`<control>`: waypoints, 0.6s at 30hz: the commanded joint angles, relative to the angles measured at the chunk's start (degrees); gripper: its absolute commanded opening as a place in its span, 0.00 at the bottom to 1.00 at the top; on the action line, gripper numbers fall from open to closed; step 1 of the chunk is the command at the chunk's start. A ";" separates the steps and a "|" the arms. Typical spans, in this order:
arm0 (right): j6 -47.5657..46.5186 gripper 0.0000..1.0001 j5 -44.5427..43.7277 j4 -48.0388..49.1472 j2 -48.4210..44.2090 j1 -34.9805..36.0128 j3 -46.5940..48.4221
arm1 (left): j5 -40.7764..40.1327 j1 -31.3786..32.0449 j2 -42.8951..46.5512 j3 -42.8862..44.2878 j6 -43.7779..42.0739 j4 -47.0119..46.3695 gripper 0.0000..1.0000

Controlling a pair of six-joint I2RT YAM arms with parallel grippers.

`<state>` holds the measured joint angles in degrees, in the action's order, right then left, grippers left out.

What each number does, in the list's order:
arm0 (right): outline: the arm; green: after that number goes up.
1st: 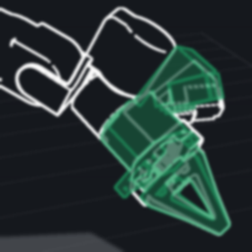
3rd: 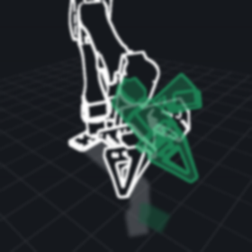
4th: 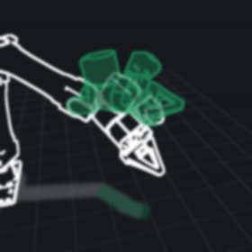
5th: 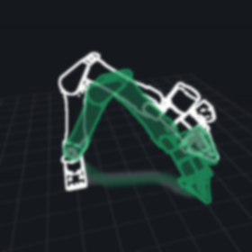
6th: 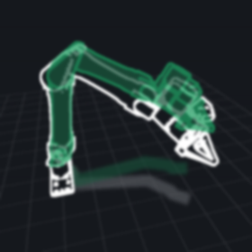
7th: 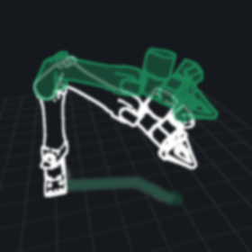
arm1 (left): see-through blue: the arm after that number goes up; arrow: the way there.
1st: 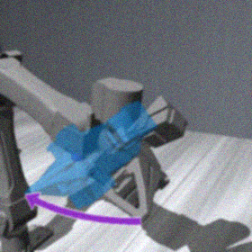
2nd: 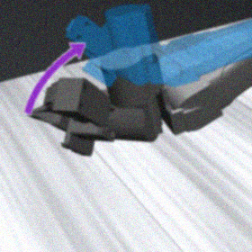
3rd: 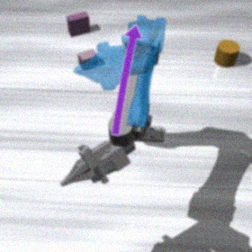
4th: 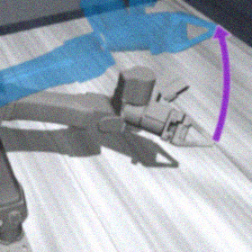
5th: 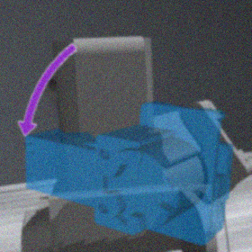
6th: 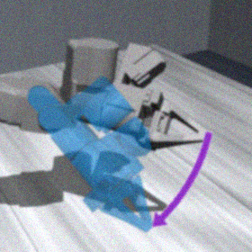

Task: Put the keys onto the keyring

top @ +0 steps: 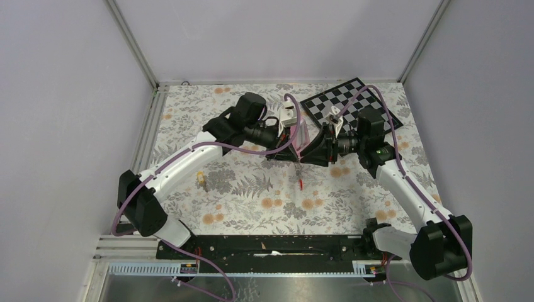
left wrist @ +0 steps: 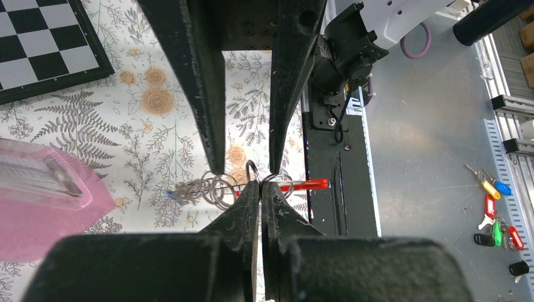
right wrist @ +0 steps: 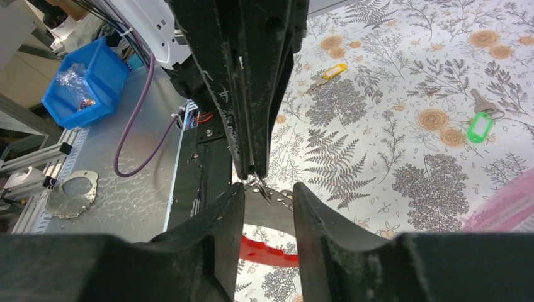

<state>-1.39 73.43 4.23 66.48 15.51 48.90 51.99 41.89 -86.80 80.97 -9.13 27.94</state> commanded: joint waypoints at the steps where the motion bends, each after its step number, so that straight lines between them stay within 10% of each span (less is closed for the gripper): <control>1: -2.25 0.38 1.98 -1.04 -1.36 0.92 1.81 | 0.98 0.19 -0.15 2.97 -1.22 -1.14 0.00; 11: -2.21 0.00 2.29 -0.80 -1.30 1.54 1.35 | 1.66 0.20 -0.86 3.58 -0.68 -1.44 0.00; 18: 6.99 0.00 1.73 6.39 -1.36 0.56 1.70 | 5.74 -1.42 0.20 1.44 1.14 -5.02 0.00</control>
<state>-1.58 74.22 3.25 66.46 16.38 48.90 52.84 41.63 -87.85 81.41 -9.13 29.02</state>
